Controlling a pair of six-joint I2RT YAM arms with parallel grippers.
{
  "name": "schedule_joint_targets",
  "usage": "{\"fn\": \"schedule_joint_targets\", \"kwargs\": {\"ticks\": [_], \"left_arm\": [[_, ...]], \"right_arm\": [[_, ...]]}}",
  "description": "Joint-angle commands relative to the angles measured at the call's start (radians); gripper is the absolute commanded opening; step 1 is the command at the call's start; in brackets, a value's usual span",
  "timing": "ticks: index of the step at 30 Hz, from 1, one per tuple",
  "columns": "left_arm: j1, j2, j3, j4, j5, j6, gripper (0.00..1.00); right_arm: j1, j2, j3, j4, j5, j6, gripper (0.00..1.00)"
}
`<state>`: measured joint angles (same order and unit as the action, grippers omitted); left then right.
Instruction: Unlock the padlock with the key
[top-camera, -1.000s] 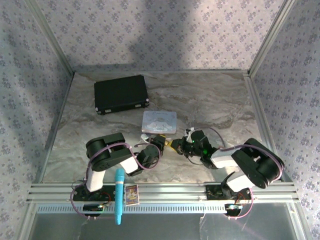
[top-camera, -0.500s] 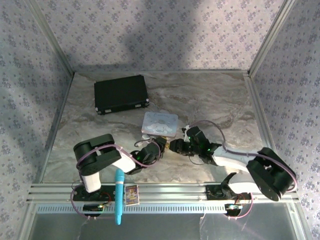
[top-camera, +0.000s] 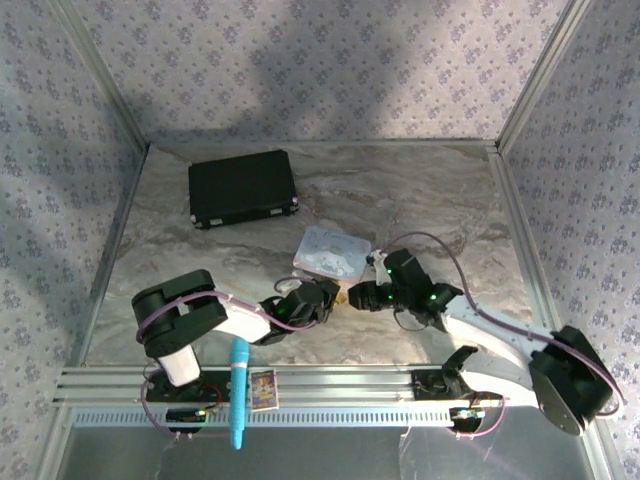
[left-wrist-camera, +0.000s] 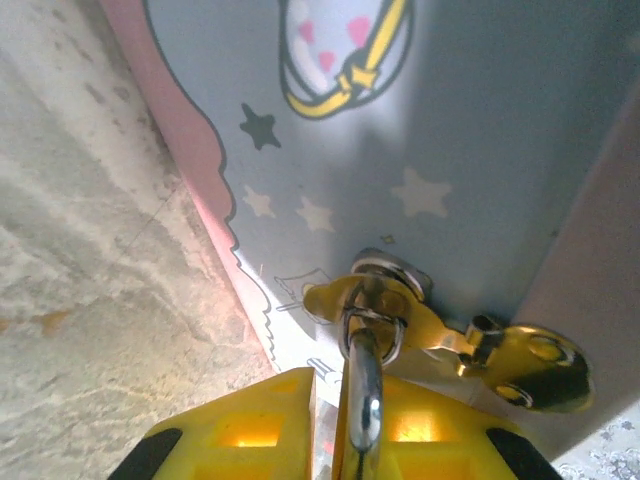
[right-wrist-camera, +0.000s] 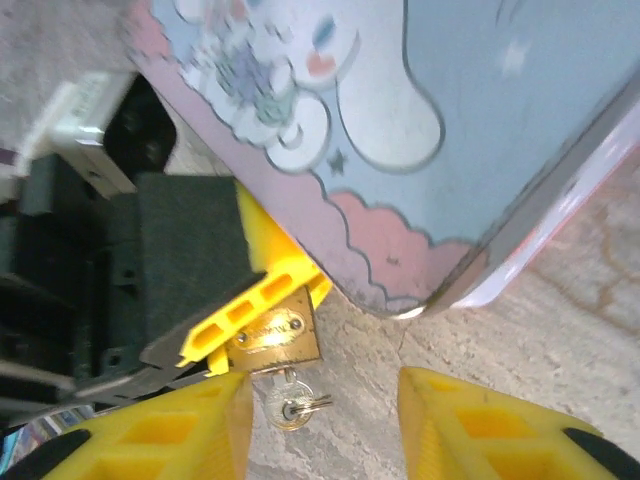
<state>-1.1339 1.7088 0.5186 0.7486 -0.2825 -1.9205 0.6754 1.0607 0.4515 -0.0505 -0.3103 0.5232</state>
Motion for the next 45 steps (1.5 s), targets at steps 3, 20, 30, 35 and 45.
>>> {"fn": "schedule_joint_targets", "kwargs": {"ticks": [3, 20, 30, 35, 45], "left_arm": [[-0.006, -0.006, 0.017, -0.104, 0.062, -0.001, 0.00], [-0.002, -0.075, 0.026, -0.178, 0.088, 0.011, 0.00], [0.002, -0.086, 0.031, -0.189, 0.101, 0.014, 0.00], [0.002, -0.080, 0.028, -0.173, 0.111, 0.003, 0.00], [0.002, -0.069, 0.012, -0.124, 0.125, -0.013, 0.00]], "right_arm": [[-0.011, -0.045, 0.014, -0.013, -0.070, -0.101, 0.44], [0.234, 0.055, 0.123, -0.174, 0.224, -0.422, 0.41], [0.316, 0.127, 0.143, -0.149, 0.307, -0.456, 0.40], [0.337, 0.155, 0.155, -0.130, 0.333, -0.464, 0.30], [0.346, 0.187, 0.141, -0.111, 0.375, -0.463, 0.23]]}}
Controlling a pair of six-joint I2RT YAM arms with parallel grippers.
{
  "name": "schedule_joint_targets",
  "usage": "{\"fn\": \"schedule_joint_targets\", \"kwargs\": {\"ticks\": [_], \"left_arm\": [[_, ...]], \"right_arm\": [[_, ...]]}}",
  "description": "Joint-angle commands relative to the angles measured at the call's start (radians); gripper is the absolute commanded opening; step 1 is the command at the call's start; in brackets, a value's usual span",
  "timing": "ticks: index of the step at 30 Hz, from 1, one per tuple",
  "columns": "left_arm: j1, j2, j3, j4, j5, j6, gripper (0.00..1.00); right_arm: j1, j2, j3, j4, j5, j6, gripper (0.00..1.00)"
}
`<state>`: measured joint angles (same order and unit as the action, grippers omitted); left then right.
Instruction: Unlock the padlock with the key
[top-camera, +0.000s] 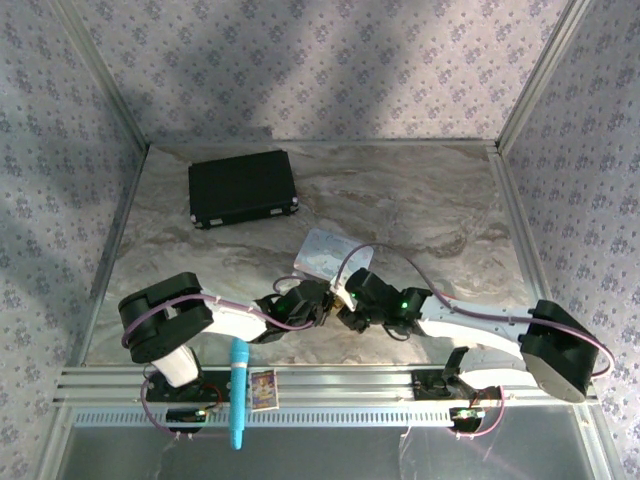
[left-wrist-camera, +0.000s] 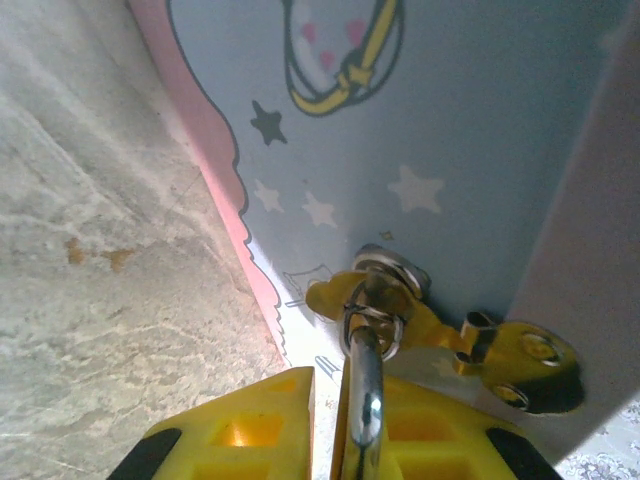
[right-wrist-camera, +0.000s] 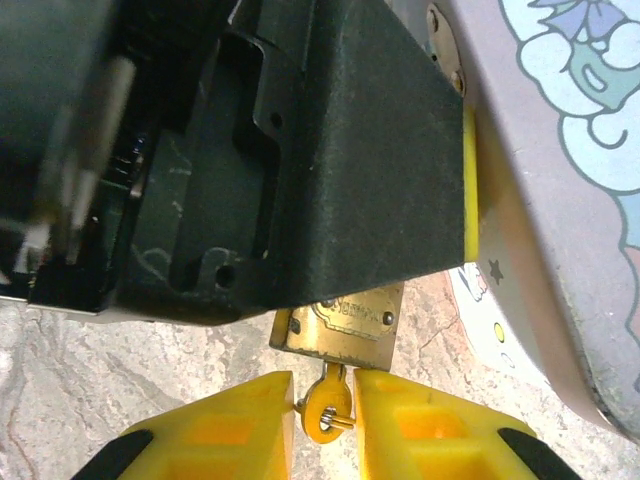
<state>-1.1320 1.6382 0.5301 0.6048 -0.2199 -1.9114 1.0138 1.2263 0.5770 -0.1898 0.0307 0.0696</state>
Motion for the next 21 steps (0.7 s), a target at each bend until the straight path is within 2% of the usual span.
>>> {"fn": "schedule_joint_targets", "kwargs": {"ticks": [1, 4, 7, 15, 21], "left_arm": [[-0.001, 0.001, 0.002, 0.021, 0.065, -0.022, 0.00], [0.000, 0.002, 0.010, 0.018, 0.078, -0.013, 0.00], [-0.001, 0.013, 0.013, 0.017, 0.093, -0.003, 0.00], [-0.006, 0.044, 0.002, 0.082, 0.145, 0.020, 0.00], [-0.008, 0.013, -0.002, 0.035, 0.146, 0.060, 0.00]], "right_arm": [[0.010, 0.023, 0.013, 0.034, 0.044, -0.008, 0.21], [0.011, 0.024, -0.001, 0.062, 0.070, -0.008, 0.16], [0.000, 0.018, -0.007, 0.091, 0.043, -0.010, 0.07], [-0.166, 0.017, -0.058, 0.221, -0.299, 0.092, 0.02], [-0.331, 0.044, -0.130, 0.372, -0.594, 0.222, 0.01]]}}
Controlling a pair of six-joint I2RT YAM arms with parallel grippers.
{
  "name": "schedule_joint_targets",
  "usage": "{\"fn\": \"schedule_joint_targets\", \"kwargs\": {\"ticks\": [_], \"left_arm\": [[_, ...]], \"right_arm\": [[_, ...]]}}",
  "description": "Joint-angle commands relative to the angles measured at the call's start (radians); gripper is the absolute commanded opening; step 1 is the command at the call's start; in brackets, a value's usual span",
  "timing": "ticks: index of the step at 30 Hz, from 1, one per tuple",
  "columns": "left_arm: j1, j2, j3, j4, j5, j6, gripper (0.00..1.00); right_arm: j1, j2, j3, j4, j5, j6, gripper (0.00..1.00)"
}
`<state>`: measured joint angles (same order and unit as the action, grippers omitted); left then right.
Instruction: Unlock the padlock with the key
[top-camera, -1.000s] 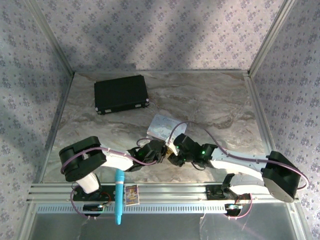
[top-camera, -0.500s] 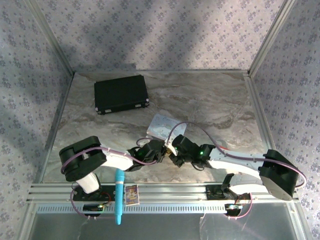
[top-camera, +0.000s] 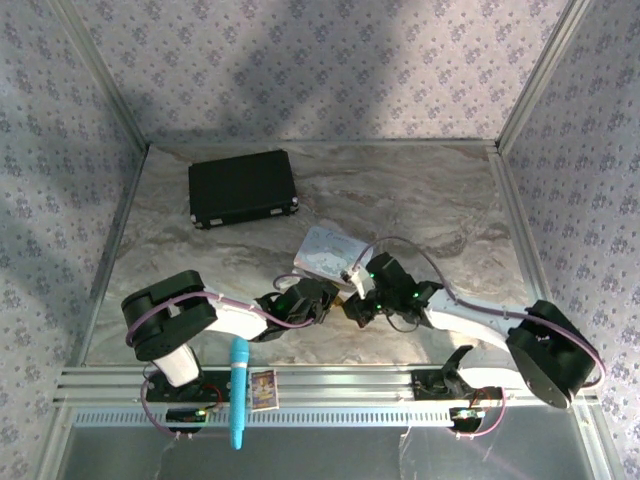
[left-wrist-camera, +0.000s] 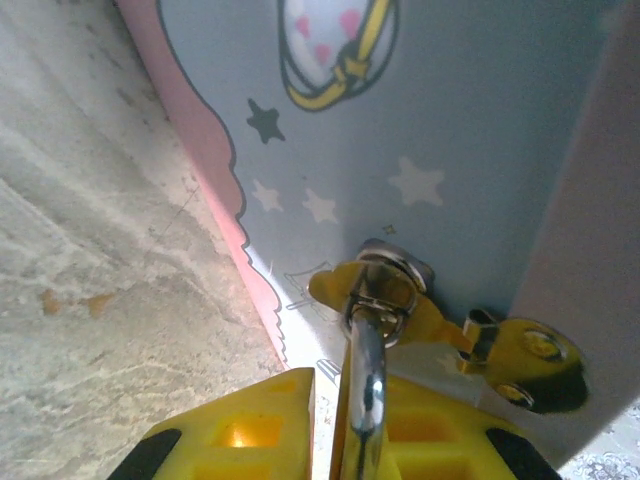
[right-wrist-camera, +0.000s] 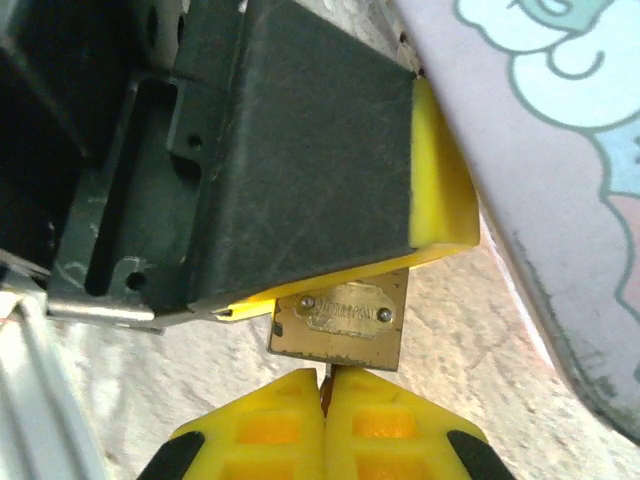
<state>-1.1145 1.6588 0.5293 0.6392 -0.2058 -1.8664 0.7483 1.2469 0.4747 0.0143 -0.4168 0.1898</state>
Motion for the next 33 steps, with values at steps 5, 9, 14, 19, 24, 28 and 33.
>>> {"fn": "schedule_joint_targets", "kwargs": {"ticks": [5, 9, 14, 19, 24, 28, 33], "left_arm": [[-0.030, -0.016, -0.019, 0.036, 0.126, 0.026, 0.00], [-0.031, -0.023, -0.033, 0.077, 0.126, 0.035, 0.00], [-0.037, -0.047, -0.060, 0.100, 0.107, 0.035, 0.00], [-0.041, -0.056, -0.071, 0.123, 0.095, 0.042, 0.00], [-0.045, -0.036, -0.066, 0.153, 0.103, 0.038, 0.00], [-0.048, -0.025, -0.068, 0.165, 0.103, 0.030, 0.00], [-0.050, -0.019, -0.068, 0.156, 0.102, 0.022, 0.00]], "right_arm": [[-0.159, 0.077, -0.061, 0.299, -0.324, 0.222, 0.01], [-0.197, 0.106, -0.062, 0.335, -0.362, 0.288, 0.02], [-0.271, 0.093, -0.080, 0.309, -0.323, 0.328, 0.06], [-0.283, 0.101, -0.092, 0.355, -0.334, 0.384, 0.13], [-0.286, 0.103, -0.116, 0.398, -0.319, 0.431, 0.18], [-0.287, 0.092, -0.124, 0.397, -0.292, 0.448, 0.19], [-0.285, 0.060, -0.124, 0.400, -0.279, 0.481, 0.27]]}}
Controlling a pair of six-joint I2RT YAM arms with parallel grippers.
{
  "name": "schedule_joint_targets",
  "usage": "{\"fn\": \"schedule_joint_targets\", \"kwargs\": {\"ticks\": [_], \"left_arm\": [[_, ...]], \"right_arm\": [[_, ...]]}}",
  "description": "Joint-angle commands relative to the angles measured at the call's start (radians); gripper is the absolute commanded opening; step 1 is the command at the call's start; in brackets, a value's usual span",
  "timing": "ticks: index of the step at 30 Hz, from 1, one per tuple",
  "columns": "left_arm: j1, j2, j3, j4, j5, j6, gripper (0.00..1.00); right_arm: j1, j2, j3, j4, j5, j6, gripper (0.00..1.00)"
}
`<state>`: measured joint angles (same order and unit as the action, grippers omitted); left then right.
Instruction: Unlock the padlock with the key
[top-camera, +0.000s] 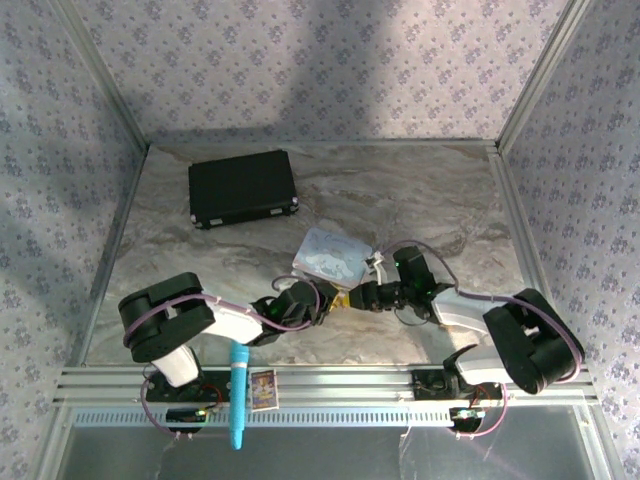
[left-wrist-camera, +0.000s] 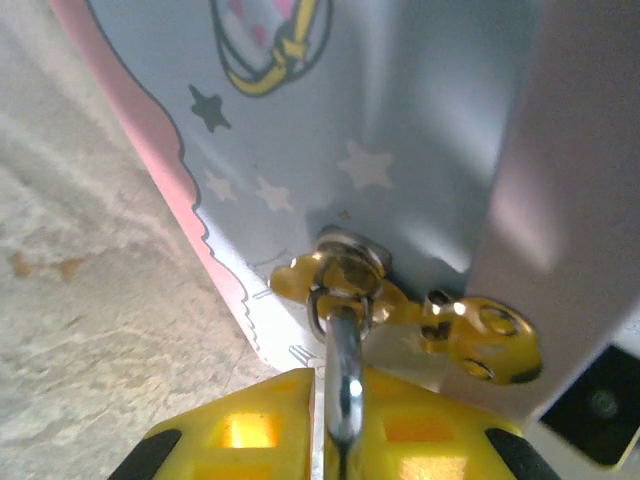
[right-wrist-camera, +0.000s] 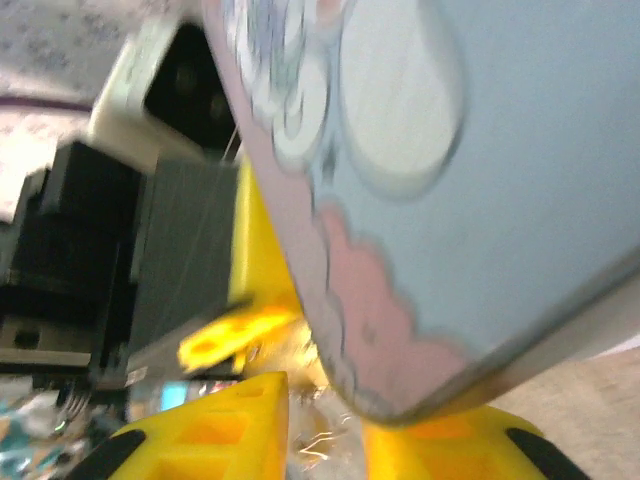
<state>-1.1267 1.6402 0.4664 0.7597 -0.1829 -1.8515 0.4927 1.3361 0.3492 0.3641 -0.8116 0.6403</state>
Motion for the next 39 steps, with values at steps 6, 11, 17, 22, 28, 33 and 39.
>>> {"fn": "schedule_joint_targets", "kwargs": {"ticks": [6, 11, 17, 22, 28, 33, 39], "left_arm": [[-0.036, 0.000, 0.001, 0.002, 0.077, 0.006, 0.00], [-0.033, -0.003, 0.011, -0.056, 0.075, 0.018, 0.00], [0.002, -0.031, 0.116, -0.405, 0.114, 0.182, 0.00], [0.024, -0.027, 0.279, -0.835, 0.085, 0.459, 0.00], [0.064, -0.003, 0.296, -1.017, 0.072, 0.583, 0.00], [0.073, 0.031, 0.357, -1.183, 0.000, 0.686, 0.03], [0.043, 0.083, 0.422, -1.275, -0.065, 0.723, 0.16]], "right_arm": [[-0.028, -0.098, -0.004, -0.013, 0.147, 0.020, 0.31], [-0.009, -0.146, 0.005, -0.088, 0.184, -0.004, 0.32], [0.032, -0.256, 0.046, -0.253, 0.309, -0.081, 0.40], [0.068, -0.279, 0.153, -0.488, 0.519, -0.091, 0.47], [0.064, -0.187, 0.232, -0.577, 0.650, -0.076, 0.48], [0.073, -0.080, 0.287, -0.571, 0.659, -0.076, 0.48], [0.086, -0.013, 0.316, -0.555, 0.660, -0.078, 0.48]]}}
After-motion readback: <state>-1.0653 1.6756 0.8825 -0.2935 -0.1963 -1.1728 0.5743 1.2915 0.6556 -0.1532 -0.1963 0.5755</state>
